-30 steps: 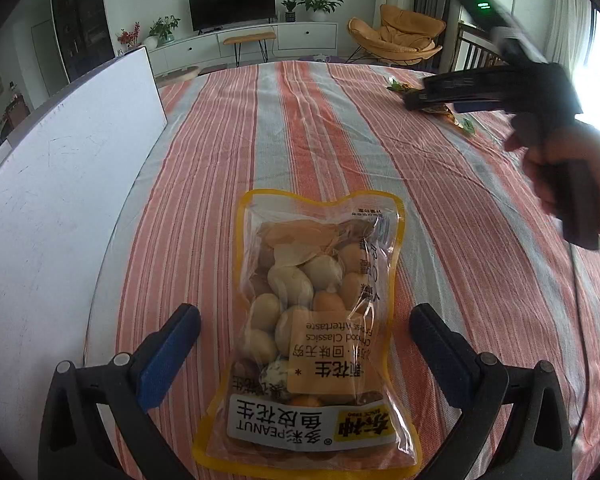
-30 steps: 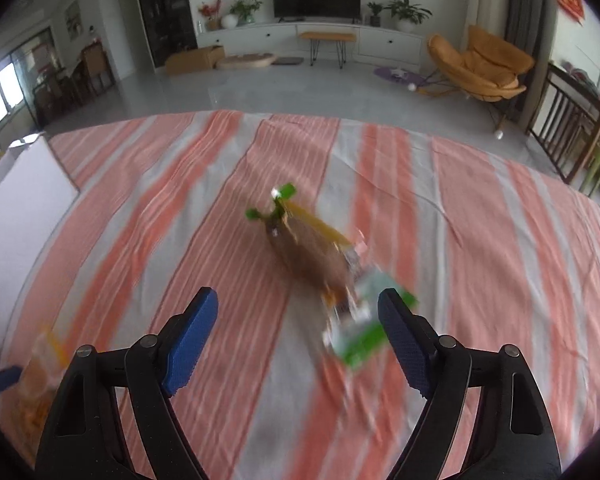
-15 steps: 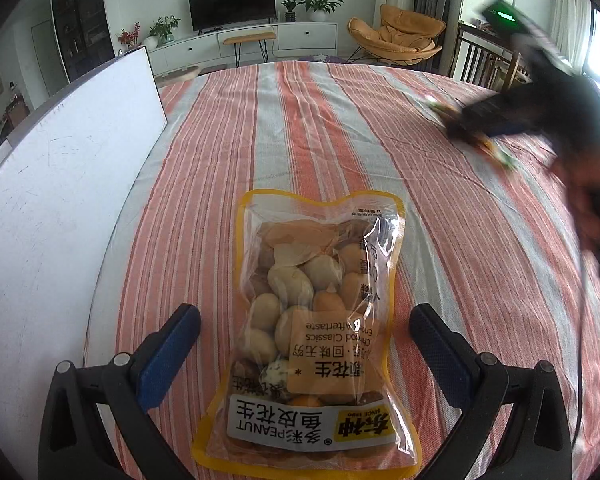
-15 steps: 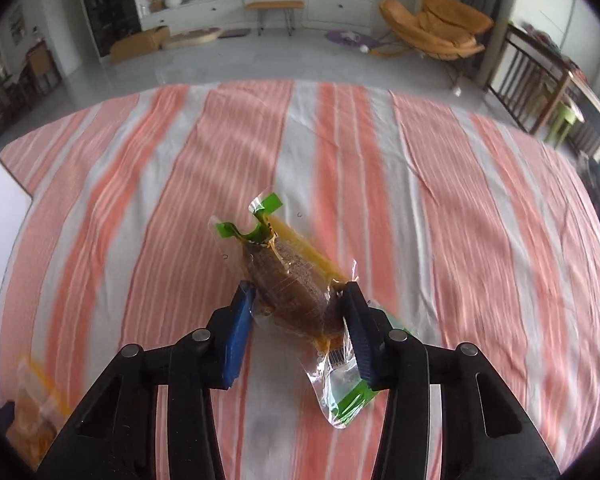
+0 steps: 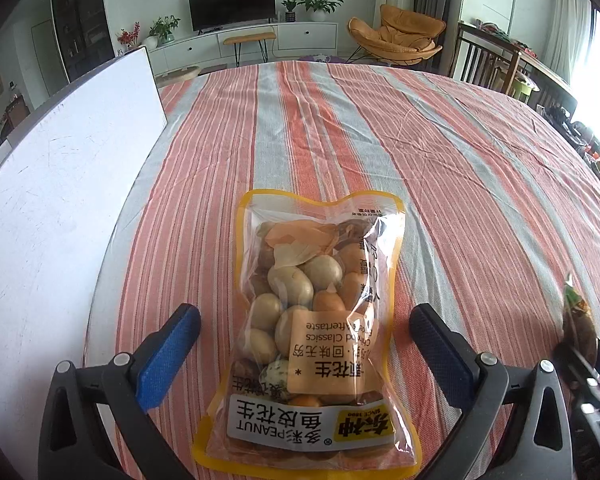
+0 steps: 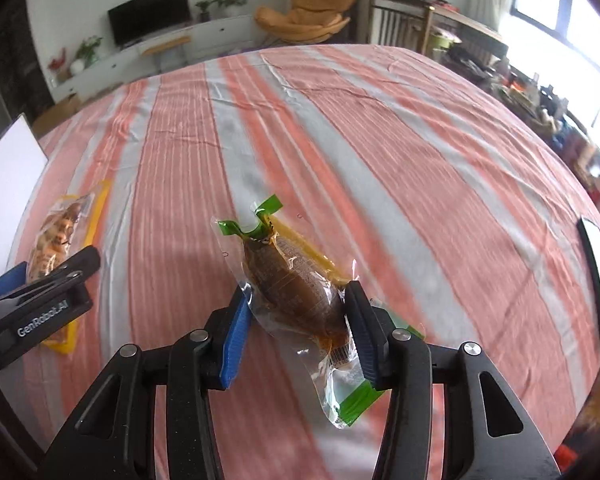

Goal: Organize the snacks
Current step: 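Lower the brown sausage pack onto the bed and open the right gripper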

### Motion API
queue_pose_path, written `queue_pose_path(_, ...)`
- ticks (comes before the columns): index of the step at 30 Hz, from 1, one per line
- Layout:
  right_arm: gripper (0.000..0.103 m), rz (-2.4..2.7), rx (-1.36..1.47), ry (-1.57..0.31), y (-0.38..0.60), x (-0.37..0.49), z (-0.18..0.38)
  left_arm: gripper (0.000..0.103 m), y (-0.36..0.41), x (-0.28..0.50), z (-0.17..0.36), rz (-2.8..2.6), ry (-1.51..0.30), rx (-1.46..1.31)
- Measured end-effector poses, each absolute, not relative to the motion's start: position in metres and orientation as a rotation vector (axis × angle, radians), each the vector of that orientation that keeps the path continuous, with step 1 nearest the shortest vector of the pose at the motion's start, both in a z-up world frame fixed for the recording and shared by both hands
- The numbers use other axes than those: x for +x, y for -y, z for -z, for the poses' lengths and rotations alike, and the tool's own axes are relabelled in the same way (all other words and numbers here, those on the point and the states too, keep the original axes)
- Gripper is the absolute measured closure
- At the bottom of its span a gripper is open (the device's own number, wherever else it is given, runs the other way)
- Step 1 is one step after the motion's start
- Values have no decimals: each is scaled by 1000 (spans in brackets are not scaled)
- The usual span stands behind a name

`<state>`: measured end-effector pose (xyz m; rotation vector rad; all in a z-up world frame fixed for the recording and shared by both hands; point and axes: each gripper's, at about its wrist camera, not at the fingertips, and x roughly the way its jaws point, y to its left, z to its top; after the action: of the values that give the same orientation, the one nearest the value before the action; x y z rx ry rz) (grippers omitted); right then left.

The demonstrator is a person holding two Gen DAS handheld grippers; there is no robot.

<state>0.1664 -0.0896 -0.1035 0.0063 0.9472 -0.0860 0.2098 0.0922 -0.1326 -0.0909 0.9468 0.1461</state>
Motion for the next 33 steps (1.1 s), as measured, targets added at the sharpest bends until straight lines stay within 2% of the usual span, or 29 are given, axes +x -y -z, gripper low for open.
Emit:
queue_pose_path(5, 20, 95, 32, -996, 82, 180, 108, 0, -92, 210, 133, -146, -947, -91)
queue_pose_path(8, 15, 34, -1, -1049, 79, 187, 109, 0, -92, 210, 133, -146, -947, -91)
queue_pose_path(12, 12, -103, -81, -1079, 81, 188, 110, 0, -92, 210, 133, -146, -947, -91)
queue_pose_path(17, 10, -255, -152, -997, 91, 176, 113, 0, -92, 210, 133, -146, -947, -91)
queue_pose_path(20, 10, -272, -150, -927, 95, 165, 115, 0, -93, 211, 133, -146, -947, -91)
queue_pose_path(33, 10, -271, -147, -916, 94, 165, 114, 0, -92, 210, 133, -146, -947, -91)
